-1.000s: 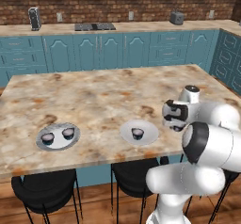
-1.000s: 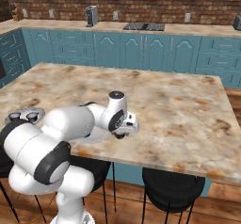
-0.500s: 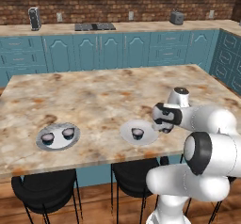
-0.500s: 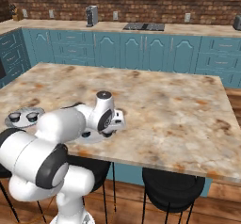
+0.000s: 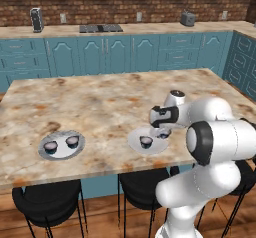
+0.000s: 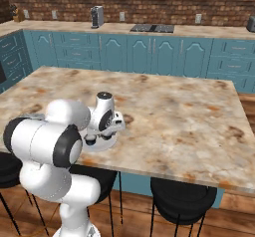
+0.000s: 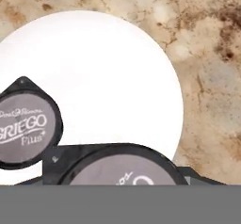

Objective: Place two yogurt containers on each plate.

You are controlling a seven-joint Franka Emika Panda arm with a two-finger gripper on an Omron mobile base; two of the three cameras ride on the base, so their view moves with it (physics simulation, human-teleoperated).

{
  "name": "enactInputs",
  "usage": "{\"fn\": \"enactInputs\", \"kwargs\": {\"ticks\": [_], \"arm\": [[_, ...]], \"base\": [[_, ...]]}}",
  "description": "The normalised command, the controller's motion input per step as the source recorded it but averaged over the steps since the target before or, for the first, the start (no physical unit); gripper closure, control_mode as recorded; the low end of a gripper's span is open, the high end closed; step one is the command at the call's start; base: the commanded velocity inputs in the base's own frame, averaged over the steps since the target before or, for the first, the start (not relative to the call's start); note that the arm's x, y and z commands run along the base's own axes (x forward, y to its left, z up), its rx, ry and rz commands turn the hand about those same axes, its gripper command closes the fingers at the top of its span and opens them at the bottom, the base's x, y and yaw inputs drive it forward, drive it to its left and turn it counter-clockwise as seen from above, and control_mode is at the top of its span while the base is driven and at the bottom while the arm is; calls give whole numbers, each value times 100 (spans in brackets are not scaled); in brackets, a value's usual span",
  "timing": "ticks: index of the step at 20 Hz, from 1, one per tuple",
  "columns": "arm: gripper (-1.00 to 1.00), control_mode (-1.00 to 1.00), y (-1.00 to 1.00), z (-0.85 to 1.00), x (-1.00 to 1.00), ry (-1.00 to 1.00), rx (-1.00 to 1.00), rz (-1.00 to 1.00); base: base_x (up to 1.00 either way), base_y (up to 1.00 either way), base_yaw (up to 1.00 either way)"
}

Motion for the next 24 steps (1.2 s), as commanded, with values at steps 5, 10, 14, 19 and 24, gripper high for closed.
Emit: {"fn": "enactInputs", "kwargs": {"ticks": [5,10,14,19,24], "arm": [[100,-100,41,0,48,9,0,12],[100,-100,6,-13,16,5,-1,9],[100,-100,0,-21,3,11,-3,4],[100,-100,0,-11,1,11,-3,4],[100,-100,0,-3,8,6,-2,5]], "base": [[0,0,0],[0,0,0],[0,0,0],[0,0,0],[0,0,0]]}}
